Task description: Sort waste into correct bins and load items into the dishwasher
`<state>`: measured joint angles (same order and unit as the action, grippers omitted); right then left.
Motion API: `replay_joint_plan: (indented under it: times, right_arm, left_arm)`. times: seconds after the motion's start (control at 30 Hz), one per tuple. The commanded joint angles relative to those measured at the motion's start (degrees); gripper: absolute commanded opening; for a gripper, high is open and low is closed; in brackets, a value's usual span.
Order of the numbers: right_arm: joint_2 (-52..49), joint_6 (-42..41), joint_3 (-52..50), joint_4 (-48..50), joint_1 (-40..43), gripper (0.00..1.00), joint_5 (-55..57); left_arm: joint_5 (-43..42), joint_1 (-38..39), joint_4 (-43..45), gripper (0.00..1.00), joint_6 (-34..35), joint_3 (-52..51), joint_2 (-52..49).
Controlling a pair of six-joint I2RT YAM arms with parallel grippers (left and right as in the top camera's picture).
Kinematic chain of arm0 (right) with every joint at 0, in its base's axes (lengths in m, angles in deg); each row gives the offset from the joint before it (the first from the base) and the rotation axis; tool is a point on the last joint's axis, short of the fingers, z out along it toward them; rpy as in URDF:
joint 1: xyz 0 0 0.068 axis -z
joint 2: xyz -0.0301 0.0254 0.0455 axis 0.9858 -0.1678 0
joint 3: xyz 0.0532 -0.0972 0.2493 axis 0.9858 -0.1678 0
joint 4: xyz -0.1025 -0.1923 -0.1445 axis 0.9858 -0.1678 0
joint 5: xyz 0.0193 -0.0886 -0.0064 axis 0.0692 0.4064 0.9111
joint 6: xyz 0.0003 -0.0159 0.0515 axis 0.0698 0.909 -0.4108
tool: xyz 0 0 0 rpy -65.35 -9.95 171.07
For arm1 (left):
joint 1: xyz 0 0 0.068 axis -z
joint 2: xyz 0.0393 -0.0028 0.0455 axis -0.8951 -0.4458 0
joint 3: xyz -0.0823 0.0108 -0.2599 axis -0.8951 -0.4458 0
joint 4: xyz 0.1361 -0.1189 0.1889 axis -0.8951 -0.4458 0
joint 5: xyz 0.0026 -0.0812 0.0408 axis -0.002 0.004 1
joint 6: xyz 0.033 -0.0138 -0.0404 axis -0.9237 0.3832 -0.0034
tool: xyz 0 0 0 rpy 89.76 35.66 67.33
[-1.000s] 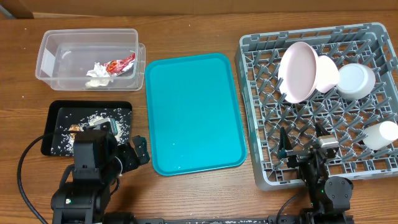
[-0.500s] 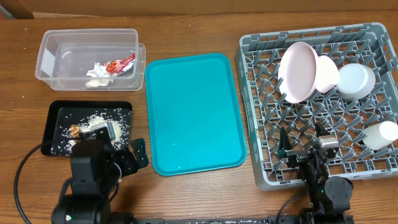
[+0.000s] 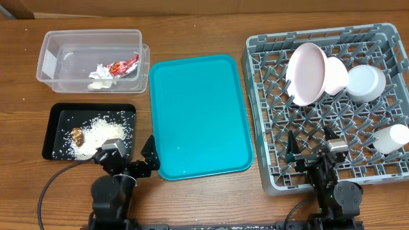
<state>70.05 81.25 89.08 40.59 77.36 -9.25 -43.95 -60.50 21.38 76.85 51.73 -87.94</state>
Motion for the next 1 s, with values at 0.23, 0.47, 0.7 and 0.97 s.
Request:
replay_joint_plan:
  times: [0.23, 0.47, 0.7, 0.97]
  right_arm:
    - [0.57, 0.0, -0.59, 0.42, 0.31, 1.0, 0.31]
    - [0.57, 0.02, -0.59, 0.42, 0.31, 1.0, 0.31]
    - [0.57, 0.0, -0.59, 0.42, 0.31, 1.0, 0.31]
    - [0.57, 0.02, -0.59, 0.42, 0.31, 1.0, 0.31]
  left_arm:
    - [3.48, 0.79, 10.71, 1.0, -13.03, -6.34, 7.93]
    - [3.15, 0.81, 8.76, 1.0, -20.48, -6.34, 7.89]
    - [2.91, 0.79, 8.61, 1.0, -20.39, -6.34, 7.89]
    - [2.27, 0.79, 8.68, 1.0, -16.22, -6.34, 7.91]
